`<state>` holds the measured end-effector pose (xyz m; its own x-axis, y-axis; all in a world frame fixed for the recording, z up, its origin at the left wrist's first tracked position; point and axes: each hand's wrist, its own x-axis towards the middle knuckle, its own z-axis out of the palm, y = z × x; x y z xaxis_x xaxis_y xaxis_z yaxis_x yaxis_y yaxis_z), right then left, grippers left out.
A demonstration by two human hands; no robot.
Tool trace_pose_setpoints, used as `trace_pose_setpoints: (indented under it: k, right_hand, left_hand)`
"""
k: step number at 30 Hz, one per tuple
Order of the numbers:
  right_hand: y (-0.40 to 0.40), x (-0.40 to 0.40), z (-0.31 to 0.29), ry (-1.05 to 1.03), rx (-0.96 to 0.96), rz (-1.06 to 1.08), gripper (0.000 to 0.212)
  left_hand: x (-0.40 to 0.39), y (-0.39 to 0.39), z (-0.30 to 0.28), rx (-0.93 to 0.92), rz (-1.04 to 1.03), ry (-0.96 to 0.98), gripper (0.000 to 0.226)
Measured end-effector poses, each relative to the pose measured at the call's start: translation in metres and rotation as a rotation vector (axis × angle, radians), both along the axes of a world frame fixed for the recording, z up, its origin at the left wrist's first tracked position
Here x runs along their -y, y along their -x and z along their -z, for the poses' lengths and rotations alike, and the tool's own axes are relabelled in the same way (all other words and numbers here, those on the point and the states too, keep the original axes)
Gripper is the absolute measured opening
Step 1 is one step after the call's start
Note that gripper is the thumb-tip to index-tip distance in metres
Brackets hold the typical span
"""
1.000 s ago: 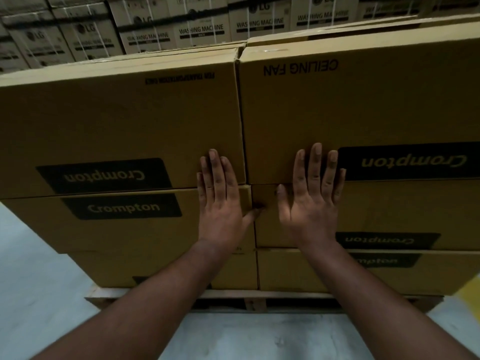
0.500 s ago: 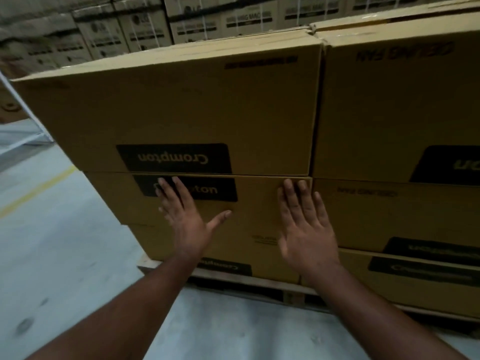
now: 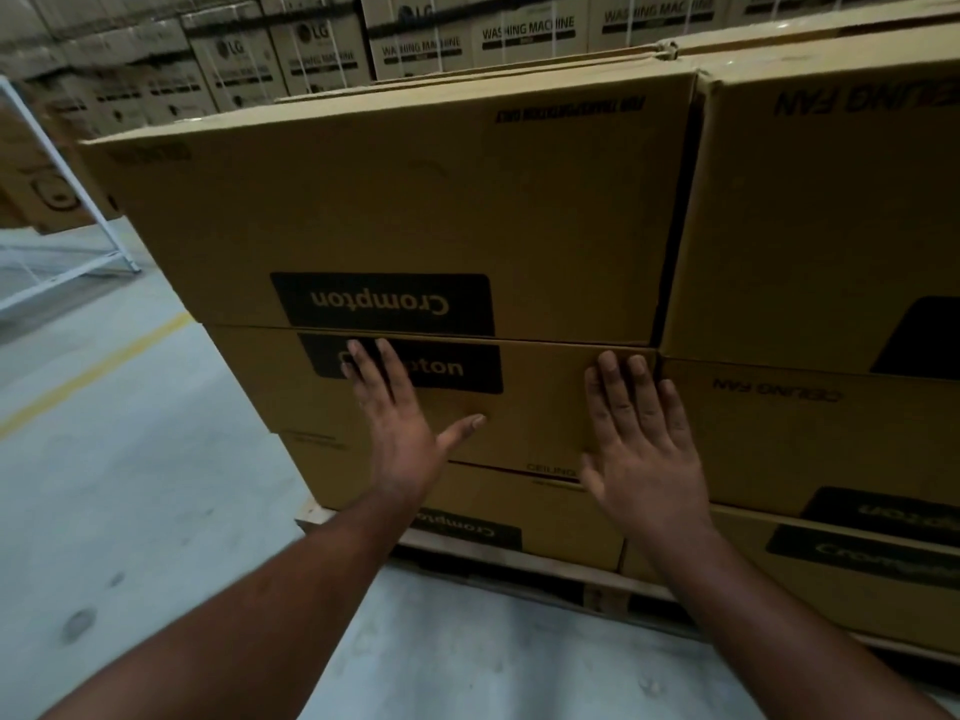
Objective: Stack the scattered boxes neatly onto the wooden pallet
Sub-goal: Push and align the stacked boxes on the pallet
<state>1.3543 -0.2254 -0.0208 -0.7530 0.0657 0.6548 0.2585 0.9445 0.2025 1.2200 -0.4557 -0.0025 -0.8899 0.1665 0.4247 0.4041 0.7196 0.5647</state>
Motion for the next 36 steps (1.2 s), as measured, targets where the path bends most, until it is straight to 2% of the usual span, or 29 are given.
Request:
trace_pose_setpoints:
  k: [8,12,17,24,32,36]
  right_hand:
    - [-0.006,-0.001,0.004,-0.011,-0.002,-0.022,0.110]
    - [-0.002,-0.010,-0.017,0.037,-0.132,0.005,0.100]
    - [0.000,-0.022,-0.036,0.187,-0.227,0.071,0.100]
    - [0.000,-0.023,-0.030,0.195,-0.231,0.056,0.097]
    - [0.001,-0.020,-0.030,0.214,-0.220,0.060,0.108]
    - [-0.012,-0.013,-0.042,0.289,-0.215,-0.007,0.102]
  left_hand:
    - [0.021,0.001,0.011,-0.040,0.023,0.050,0.134]
    - [0.009,-0.007,-0.005,-0.191,0.119,0.119,0.132]
    - [-0.037,-0.024,-0.039,-0.402,0.265,0.260,0.126]
    - [-0.052,-0.033,-0.044,-0.375,0.242,0.273,0.128]
    - [-0.032,-0.023,-0.038,-0.434,0.281,0.378,0.124]
    - [-0.043,-0.041,-0.047,-0.484,0.394,0.354,0.115]
